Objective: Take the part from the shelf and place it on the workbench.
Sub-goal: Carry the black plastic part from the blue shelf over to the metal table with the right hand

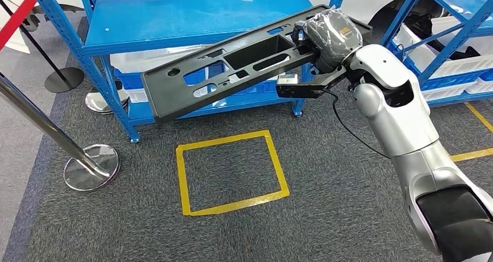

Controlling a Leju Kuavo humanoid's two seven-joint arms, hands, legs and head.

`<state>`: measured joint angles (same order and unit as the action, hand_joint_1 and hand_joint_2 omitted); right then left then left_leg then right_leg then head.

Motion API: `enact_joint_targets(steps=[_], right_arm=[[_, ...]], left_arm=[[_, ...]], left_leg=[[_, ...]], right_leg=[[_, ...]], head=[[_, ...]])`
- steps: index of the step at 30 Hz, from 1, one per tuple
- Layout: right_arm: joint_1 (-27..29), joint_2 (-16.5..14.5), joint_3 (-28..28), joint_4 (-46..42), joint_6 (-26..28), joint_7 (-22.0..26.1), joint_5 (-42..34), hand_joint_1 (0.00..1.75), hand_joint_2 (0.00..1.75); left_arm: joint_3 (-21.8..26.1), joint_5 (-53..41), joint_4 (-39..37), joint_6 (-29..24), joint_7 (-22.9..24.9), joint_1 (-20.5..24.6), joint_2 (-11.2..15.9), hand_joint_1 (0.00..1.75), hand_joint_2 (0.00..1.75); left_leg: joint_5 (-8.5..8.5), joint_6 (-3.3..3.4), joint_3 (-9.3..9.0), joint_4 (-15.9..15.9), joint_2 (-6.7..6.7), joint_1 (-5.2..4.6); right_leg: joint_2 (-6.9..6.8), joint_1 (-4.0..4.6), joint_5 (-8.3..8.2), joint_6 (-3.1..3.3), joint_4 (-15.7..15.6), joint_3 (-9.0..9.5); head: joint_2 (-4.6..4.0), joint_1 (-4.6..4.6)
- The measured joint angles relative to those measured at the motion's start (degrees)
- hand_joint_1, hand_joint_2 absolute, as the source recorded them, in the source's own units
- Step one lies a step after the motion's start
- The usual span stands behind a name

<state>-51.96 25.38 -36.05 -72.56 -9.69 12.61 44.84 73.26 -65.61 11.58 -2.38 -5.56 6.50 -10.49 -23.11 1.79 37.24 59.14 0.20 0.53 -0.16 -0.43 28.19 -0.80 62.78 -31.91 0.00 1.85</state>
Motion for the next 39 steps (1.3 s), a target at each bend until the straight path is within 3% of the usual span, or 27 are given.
enact_joint_targets(steps=[2, 4, 5, 6, 8, 9, 10, 11, 12, 13, 14, 16, 17, 19, 21, 24, 25, 26, 27, 30, 32, 34, 36, 38, 39], right_arm=[[-0.6, -0.02, -0.32, 0.08, 0.54, -0.17, 0.86, 1.75, 1.75], [-0.89, -0.05, -0.62, 0.19, 1.03, -0.45, 1.46, 1.75, 1.75], [-0.97, -0.1, -0.76, 0.26, 1.19, -0.62, 1.68, 1.75, 1.75], [-1.0, -0.15, -0.87, 0.32, 1.38, -0.76, 1.92, 1.75, 1.75], [-0.99, -0.26, -1.05, 0.46, 1.78, -0.92, 2.33, 1.75, 1.75], [-0.94, -0.28, -1.11, 0.54, 1.91, -0.95, 2.46, 1.75, 1.75], [-0.85, -0.29, -1.16, 0.61, 2.0, -0.96, 2.56, 1.75, 1.75], [-0.7, -0.29, -1.19, 0.66, 2.08, -0.97, 2.64, 1.75, 1.75], [-0.53, -0.27, -1.21, 0.68, 2.15, -0.99, 2.74, 1.75, 1.75], [-0.33, -0.23, -1.23, 0.69, 2.26, -1.02, 2.88, 1.75, 1.75], [-0.14, -0.17, -1.23, 0.67, 2.44, -1.04, 3.09, 1.75, 1.75], [0.16, 0.04, -1.23, 0.66, 2.97, -1.07, 3.71, 1.75, 1.75], [0.3, 0.15, -1.23, 0.67, 3.34, -1.07, 4.08, 1.75, 1.75], [0.68, 0.33, -1.23, 0.78, 4.04, -1.1, 4.61, 1.75, 1.75], [1.06, 0.56, -1.18, 0.94, 4.45, -1.14, 4.81, 1.75, 1.75], [1.95, 0.88, -0.9, 1.09, 4.67, -1.19, 4.82, 1.75, 1.75], [2.45, 0.93, -0.76, 1.1, 4.68, -1.21, 4.81, 1.75, 1.75], [2.97, 0.97, -0.61, 1.11, 4.7, -1.23, 4.81, 1.75, 1.75], [3.41, 1.02, -0.45, 1.09, 4.74, -1.24, 4.8, 1.75, 1.75], [4.4, 1.4, 0.14, 0.66, 4.95, -1.27, 4.8, 1.75, 1.75], [4.97, 1.68, 0.41, 0.36, 5.07, -1.29, 4.79, 1.75, 1.75], [5.72, 2.13, 0.74, 0.04, 5.08, -1.29, 4.86, 1.75, 1.75], [6.18, 2.48, 1.23, -0.39, 5.07, -1.29, 5.12, 1.75, 1.75], [6.23, 2.52, 1.47, -0.7, 5.0, -1.29, 5.36, 1.75, 1.75], [6.24, 2.51, 1.48, -0.78, 4.94, -1.29, 5.42, 1.75, 1.75]], left_arm=[[0.0, 0.11, 0.0, 0.03, -0.29, 0.02, -0.07, 0.0, 1.75], [-0.02, 0.16, 0.0, 0.03, -0.46, -0.03, -0.04, 0.0, 1.75], [-0.02, 0.17, 0.0, 0.0, -0.5, -0.03, 0.01, 0.0, 1.75], [-0.02, 0.18, 0.0, -0.02, -0.51, -0.03, 0.07, 0.0, 1.75], [-0.01, 0.21, 0.0, -0.06, -0.52, -0.01, 0.14, 0.0, 1.75], [0.0, 0.21, 0.0, -0.05, -0.52, -0.02, 0.14, 0.0, 1.75], [0.0, 0.21, 0.0, -0.06, -0.62, -0.02, 0.14, 0.0, 1.75], [0.0, 0.2, 0.0, -0.06, -0.96, -0.01, 0.16, 0.0, 1.75], [0.0, 0.2, 0.0, -0.06, -1.46, 0.01, 0.19, 0.0, 1.75], [0.0, 0.22, 0.0, -0.04, -1.99, 0.02, 0.23, 0.0, 1.75], [0.0, 0.27, 0.0, -0.02, -2.42, 0.04, 0.29, 0.0, 1.75], [0.0, 0.46, 0.0, 0.0, -2.6, 0.07, 0.4, 0.0, 1.75], [0.0, 0.55, 0.0, -0.02, -2.56, 0.09, 0.43, 0.0, 1.75], [0.0, 0.6, 0.0, -0.05, -2.38, 0.06, 0.36, 0.0, 1.75], [0.01, 0.6, 0.0, -0.09, -2.15, 0.03, 0.29, 0.0, 1.75], [0.02, 0.57, 0.0, -0.14, -1.83, -0.06, 0.4, 0.0, 1.75], [0.02, 0.54, 0.0, -0.14, -1.74, -0.11, 0.45, 0.0, 1.75], [0.02, 0.49, 0.0, -0.13, -1.68, -0.15, 0.48, 0.0, 1.75], [0.02, 0.4, 0.0, -0.11, -1.61, -0.17, 0.49, 0.0, 1.75], [0.02, 0.2, 0.0, -0.04, -1.46, -0.21, 0.43, 0.0, 1.75], [0.02, 0.17, 0.0, -0.04, -1.39, -0.23, 0.42, 0.0, 1.75], [0.02, 0.17, 0.0, -0.05, -1.29, -0.19, 0.42, 0.0, 1.75], [0.02, 0.17, 0.0, -0.05, -1.25, -0.17, 0.44, 0.0, 1.75], [0.02, 0.17, 0.0, -0.04, -1.29, -0.27, 0.46, 0.0, 1.75], [0.02, 0.17, 0.0, -0.03, -1.34, -0.33, 0.45, 0.0, 1.75]], left_leg=[[1.25, -0.8, 0.31, -0.47, -0.06, 0.12], [1.83, -1.56, 0.6, -0.95, -0.18, 0.13], [0.69, -1.85, 1.08, -0.26, -0.23, 0.1], [-1.47, -2.06, 1.78, 1.47, -0.28, 0.07], [-7.24, -2.34, 3.66, 8.18, -0.26, 0.17], [-8.98, -2.47, 4.36, 11.81, -0.25, 0.19], [-9.4, -2.58, 4.57, 14.48, -0.24, 0.19], [-8.46, -2.62, 4.02, 15.58, -0.23, 0.19], [-6.59, -2.57, 2.58, 14.71, -0.24, 0.19], [-4.97, -2.39, 0.26, 12.14, -0.25, 0.17], [-4.54, -2.13, -2.62, 8.38, -0.26, 0.08], [-6.12, -1.56, -7.19, 1.36, -0.32, -0.17], [-6.98, -1.29, -8.18, -0.49, -0.32, -0.36], [-6.51, -0.59, -8.14, -1.5, -0.05, -0.26], [-5.51, 0.27, -7.76, -1.96, 0.58, 0.12], [-4.6, 0.9, -6.72, -2.0, 1.71, 0.2], [-4.44, 0.87, -6.47, -1.97, 2.11, 0.2], [-4.33, 0.81, -6.27, -1.92, 2.55, 0.2], [-4.29, 0.74, -6.16, -1.83, 3.01, 0.21], [-4.53, 0.11, -6.01, -1.37, 4.28, -0.04], [-4.68, -0.46, -5.89, -1.14, 5.35, -0.42], [-5.05, -1.03, -5.89, -0.98, 6.2, -0.51], [-6.94, -1.51, -5.09, 1.1, 3.98, -0.23], [-10.65, -1.72, -2.3, 7.52, 0.91, 0.06], [-12.3, -1.77, -0.5, 11.5, 0.38, 0.09]], right_leg=[[0.06, 0.52, 0.84, 0.7, -4.06, 2.12], [-0.19, 0.46, -0.45, 1.5, -5.04, 1.64], [-0.36, 0.32, -1.21, 2.04, -5.54, 1.25], [-0.52, 0.16, -1.99, 2.52, -5.92, 0.66], [-0.58, 0.17, -3.39, 3.12, -5.81, -1.11], [-0.57, 0.21, -3.94, 3.15, -5.57, -2.11], [-0.56, 0.24, -4.45, 3.1, -5.28, -3.13], [-0.55, 0.25, -4.91, 3.0, -4.95, -4.15], [-0.53, 0.25, -5.31, 2.86, -4.61, -5.11], [-0.52, 0.24, -5.7, 2.68, -4.22, -5.98], [-0.51, 0.3, -6.05, 2.44, -3.82, -6.76], [-0.6, 0.34, -6.75, 1.86, -3.28, -7.65], [-0.59, 0.35, -7.2, 1.51, -3.29, -7.85], [-0.39, 0.27, -7.88, 0.82, -3.41, -8.06], [-0.05, 0.14, -6.0, 0.15, -1.14, -9.14], [0.09, -0.4, 0.18, -0.85, 9.14, -12.95], [0.07, -0.59, 1.08, -1.1, 11.51, -13.55], [-0.01, -0.75, 1.0, -1.27, 11.98, -13.17], [-0.24, -0.87, -0.04, -1.34, 10.18, -11.65], [-3.74, -0.26, -3.56, -0.79, -0.58, -4.97], [-4.87, 0.48, -3.51, 0.12, -3.03, -4.04], [-3.65, 0.44, -3.7, 1.03, -3.44, -4.31], [-2.34, 0.16, -4.12, 1.94, -3.94, -4.35], [-0.94, 0.04, -4.47, 2.67, -4.16, -4.51], [-0.15, 0.08, -4.57, 2.85, -4.12, -4.65]], head=[[0.0, 0.0], [0.0, -0.02], [0.0, -0.04], [0.0, -0.06], [0.0, -0.07], [0.0, -0.06], [0.0, -0.06], [0.0, -0.07], [0.0, -0.07], [0.0, -0.08], [0.0, -0.08], [0.0, -0.07], [0.0, -0.07], [0.0, -0.06], [0.0, 0.04], [0.0, 0.11], [0.0, 0.12], [0.0, 0.11], [0.0, 0.11], [0.0, 0.13], [0.0, 0.09], [0.0, 0.08], [0.0, 0.08], [0.0, 0.05], [0.0, 0.04]])
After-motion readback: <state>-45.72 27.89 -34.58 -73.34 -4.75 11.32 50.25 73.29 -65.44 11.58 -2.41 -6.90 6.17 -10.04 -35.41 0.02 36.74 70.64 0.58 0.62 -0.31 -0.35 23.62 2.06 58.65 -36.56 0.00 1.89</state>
